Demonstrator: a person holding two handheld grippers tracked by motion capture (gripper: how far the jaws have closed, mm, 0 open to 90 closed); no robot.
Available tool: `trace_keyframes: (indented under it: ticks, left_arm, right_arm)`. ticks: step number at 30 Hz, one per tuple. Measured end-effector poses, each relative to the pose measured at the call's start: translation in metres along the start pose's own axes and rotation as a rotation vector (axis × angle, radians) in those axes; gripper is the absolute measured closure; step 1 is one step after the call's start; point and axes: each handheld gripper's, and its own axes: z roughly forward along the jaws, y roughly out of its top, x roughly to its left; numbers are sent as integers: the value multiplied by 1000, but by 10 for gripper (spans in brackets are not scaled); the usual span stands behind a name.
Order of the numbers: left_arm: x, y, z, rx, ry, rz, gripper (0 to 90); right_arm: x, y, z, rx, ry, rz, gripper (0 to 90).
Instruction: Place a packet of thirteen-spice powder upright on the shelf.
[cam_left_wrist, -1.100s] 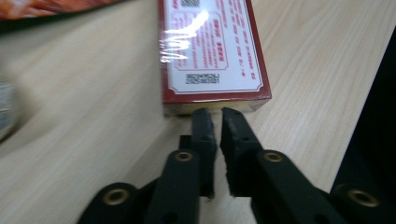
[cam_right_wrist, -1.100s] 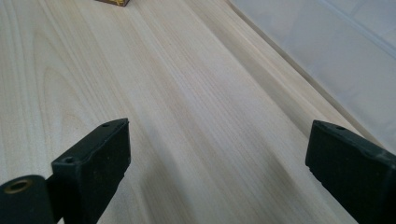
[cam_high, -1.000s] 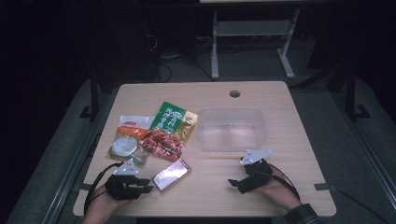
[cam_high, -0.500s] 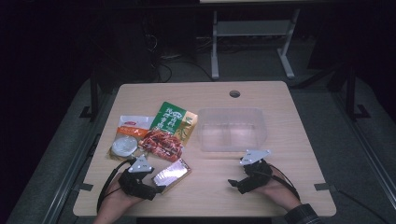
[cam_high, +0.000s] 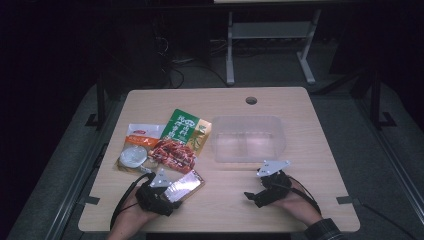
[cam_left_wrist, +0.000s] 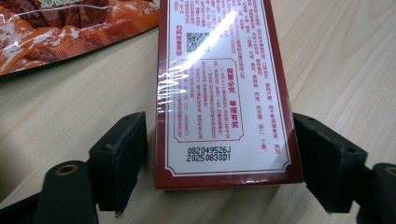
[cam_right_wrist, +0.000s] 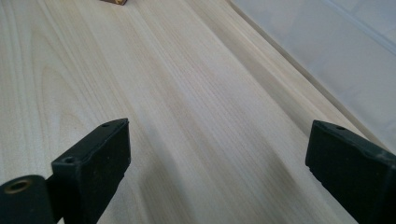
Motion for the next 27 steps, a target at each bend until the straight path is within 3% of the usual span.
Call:
trace_keyframes:
  ticks: [3, 9, 13, 16, 18, 21, 27]
  left_arm:
    - [-1, 0, -1, -10, -7, 3, 299]
    - [-1, 2, -1, -5, -12, -2, 313]
    - [1, 4, -5, -17, -14, 31, 315]
    - [1, 6, -7, -37, -38, 40, 316]
    - [1, 8, -10, -57, -69, 71, 316]
    - [0, 11, -10, -71, -92, 85, 316]
    - [-2, 22, -8, -106, -143, 143, 316]
  right_arm:
    - [0, 0, 0, 1, 0, -1, 62]
    - [0, 0, 0, 3, 4, 1, 72]
    - [0, 0, -2, -3, 10, -2, 106]
    - [-1, 2, -3, 19, 56, 4, 132]
    - [-2, 4, -4, 19, 80, 1, 129]
    - [-1, 5, -6, 11, 108, 4, 117]
    - [3, 8, -16, -40, 185, -69, 115]
